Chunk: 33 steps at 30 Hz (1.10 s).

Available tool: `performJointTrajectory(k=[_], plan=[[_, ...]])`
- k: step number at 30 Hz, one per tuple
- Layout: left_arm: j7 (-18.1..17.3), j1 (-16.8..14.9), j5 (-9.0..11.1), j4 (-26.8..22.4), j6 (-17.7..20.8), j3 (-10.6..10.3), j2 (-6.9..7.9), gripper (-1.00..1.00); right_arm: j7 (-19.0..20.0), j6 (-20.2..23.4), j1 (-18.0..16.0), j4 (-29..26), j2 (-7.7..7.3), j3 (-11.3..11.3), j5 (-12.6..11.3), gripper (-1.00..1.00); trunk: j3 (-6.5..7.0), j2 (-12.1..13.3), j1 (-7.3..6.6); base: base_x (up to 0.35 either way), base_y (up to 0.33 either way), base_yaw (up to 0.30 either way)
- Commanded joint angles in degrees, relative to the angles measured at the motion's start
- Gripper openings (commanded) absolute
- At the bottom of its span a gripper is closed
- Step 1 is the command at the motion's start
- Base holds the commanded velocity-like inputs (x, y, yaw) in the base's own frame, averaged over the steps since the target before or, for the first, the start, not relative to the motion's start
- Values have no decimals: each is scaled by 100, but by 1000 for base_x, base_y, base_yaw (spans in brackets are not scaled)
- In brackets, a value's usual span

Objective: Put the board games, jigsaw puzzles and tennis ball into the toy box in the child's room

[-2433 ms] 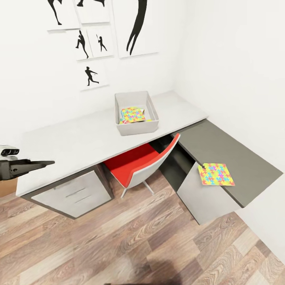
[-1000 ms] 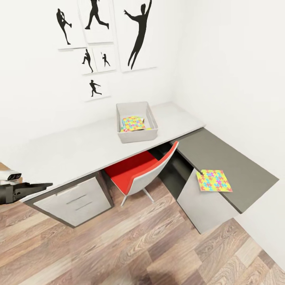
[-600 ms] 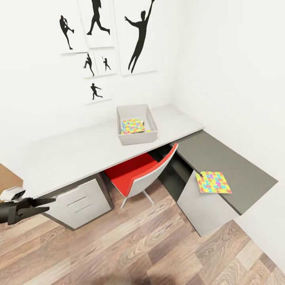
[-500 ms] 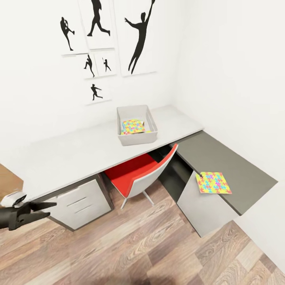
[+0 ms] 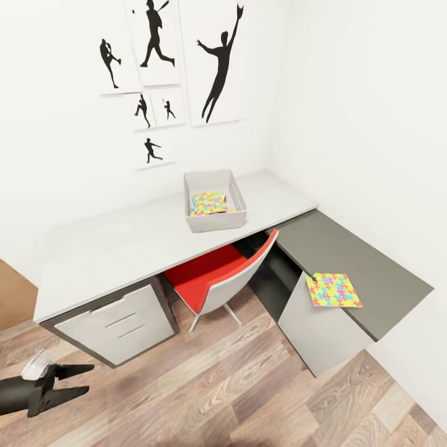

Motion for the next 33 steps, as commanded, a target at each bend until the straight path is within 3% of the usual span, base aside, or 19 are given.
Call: performJointTrajectory(k=[1,4,5,6,8,9,12,13,16,17,20,21,23,24,29,33], plan=[[-21,2,-134,124,-33,3,-59,100,17,-29,-4,6,-4,38,-60,100,1,-10,3,0,0,0],[105,19,-840,715,-426,26,-367,100,17,-89,-4,6,-4,44,-60,100,26,-10,3,0,0,0],[232,20,-973,827,-502,31,-428,100,19,-102,-4,6,-4,44,-60,100,32,-10,3,0,0,0],[545,23,-1206,1045,-650,38,-549,100,18,-122,-4,6,-4,45,-60,100,35,-10,3,0,0,0],[927,24,-1384,1248,-789,43,-674,100,19,-134,-4,6,-4,46,-58,100,40,-10,3,0,0,0],[1373,25,-1504,1444,-904,39,-805,100,18,-142,-4,3,-4,46,-57,100,42,-10,3,0,0,0],[2145,26,-1610,1716,-1016,30,-990,100,18,-149,-4,0,-4,46,-58,100,45,-10,3,0,0,0],[2709,26,-1652,1886,-1061,22,-1098,100,17,-155,-4,-2,-4,46,-59,100,45,-10,3,0,0,0],[3593,25,-1687,2131,-1110,10,-1235,100,17,-158,-4,-7,-4,46,-59,100,46,-10,3,0,0,0],[4482,18,-1706,2360,-1179,4,-1370,100,17,-153,-4,-11,2,51,-58,100,46,-10,3,0,0,0],[5323,11,-1710,2536,-1292,1,-1526,100,14,-150,-4,-15,25,50,-56,100,47,-10,3,0,0,0],[5823,7,-1710,2614,-1384,0,-1641,100,12,-149,-4,-20,53,49,-54,100,47,-10,3,0,0,0],[6267,4,-1710,2668,-1473,-1,-1764,100,14,-149,-4,-23,77,45,-55,100,47,-10,3,0,0,0],[6652,3,-1709,2705,-1553,-1,-1885,100,15,-148,-4,-27,95,42,-56,100,47,-10,3,0,0,0],[7525,1,-1709,2855,-1811,-5,-2166,100,14,-136,-4,-36,121,34,-62,100,47,-10,3,0,0,0],[7740,-9,-1703,2980,-1971,-14,-2255,100,16,-122,-4,-44,123,29,-97,100,48,-10,3,0,0,0]])
